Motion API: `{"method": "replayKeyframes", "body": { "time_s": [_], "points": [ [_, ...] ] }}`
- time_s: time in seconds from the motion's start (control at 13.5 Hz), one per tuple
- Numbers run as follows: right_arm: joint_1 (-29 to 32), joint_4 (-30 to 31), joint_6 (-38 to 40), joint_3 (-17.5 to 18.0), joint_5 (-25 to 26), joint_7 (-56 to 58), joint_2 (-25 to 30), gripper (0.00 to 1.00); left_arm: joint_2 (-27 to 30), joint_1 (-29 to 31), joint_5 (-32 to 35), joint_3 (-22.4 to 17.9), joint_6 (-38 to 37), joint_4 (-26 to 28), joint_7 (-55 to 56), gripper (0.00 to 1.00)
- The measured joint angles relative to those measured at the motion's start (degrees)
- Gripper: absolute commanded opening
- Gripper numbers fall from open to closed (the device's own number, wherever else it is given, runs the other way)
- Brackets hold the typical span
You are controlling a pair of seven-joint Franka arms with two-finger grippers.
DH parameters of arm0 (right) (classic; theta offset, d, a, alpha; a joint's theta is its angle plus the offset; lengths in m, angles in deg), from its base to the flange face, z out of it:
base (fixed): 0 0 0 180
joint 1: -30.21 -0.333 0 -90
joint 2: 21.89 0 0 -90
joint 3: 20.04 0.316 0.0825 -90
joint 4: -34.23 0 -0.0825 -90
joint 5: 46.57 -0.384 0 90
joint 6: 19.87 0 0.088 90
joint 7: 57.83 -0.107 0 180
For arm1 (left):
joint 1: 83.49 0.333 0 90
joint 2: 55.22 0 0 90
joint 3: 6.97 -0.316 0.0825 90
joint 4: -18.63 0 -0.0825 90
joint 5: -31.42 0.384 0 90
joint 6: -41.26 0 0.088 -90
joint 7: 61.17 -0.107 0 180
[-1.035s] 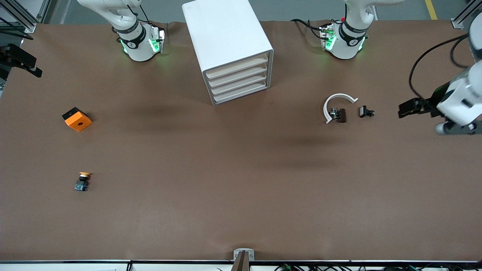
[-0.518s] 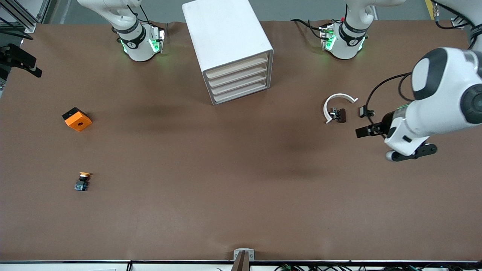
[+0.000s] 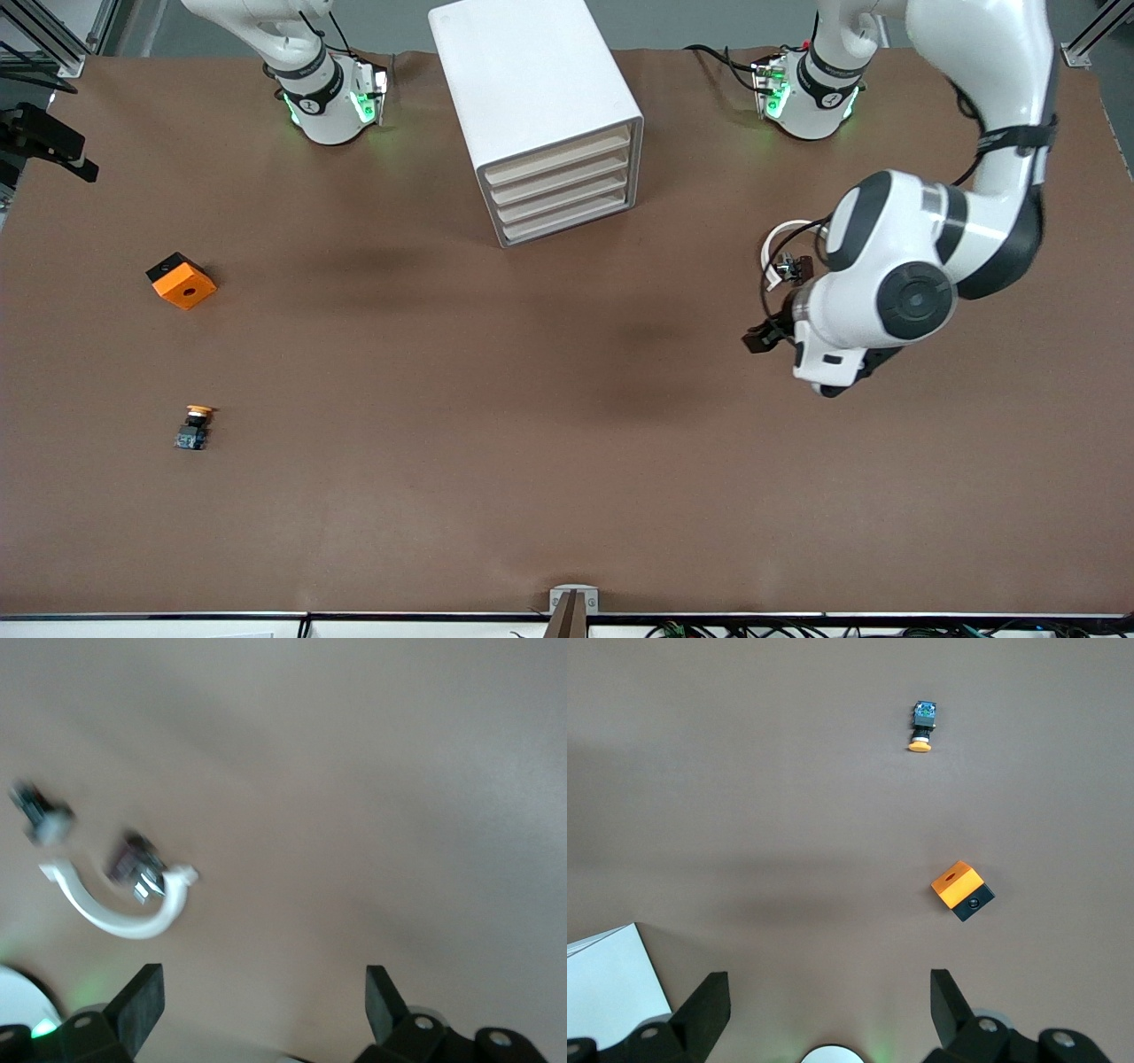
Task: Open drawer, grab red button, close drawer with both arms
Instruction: 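Reach the left gripper to the handle of the white cabinet drawer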
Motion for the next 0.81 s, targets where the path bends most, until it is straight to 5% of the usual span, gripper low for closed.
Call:
{"method": "replayKeyframes", "body": {
  "time_s": [0.81],
  "points": [
    [0.0, 0.0, 0.0, 0.0, 0.1, 0.0, 0.0, 1.0, -12.9, -5.7, -31.5, 0.1, -5.0, -2.5, 35.7, 1.0]
  ]
}}
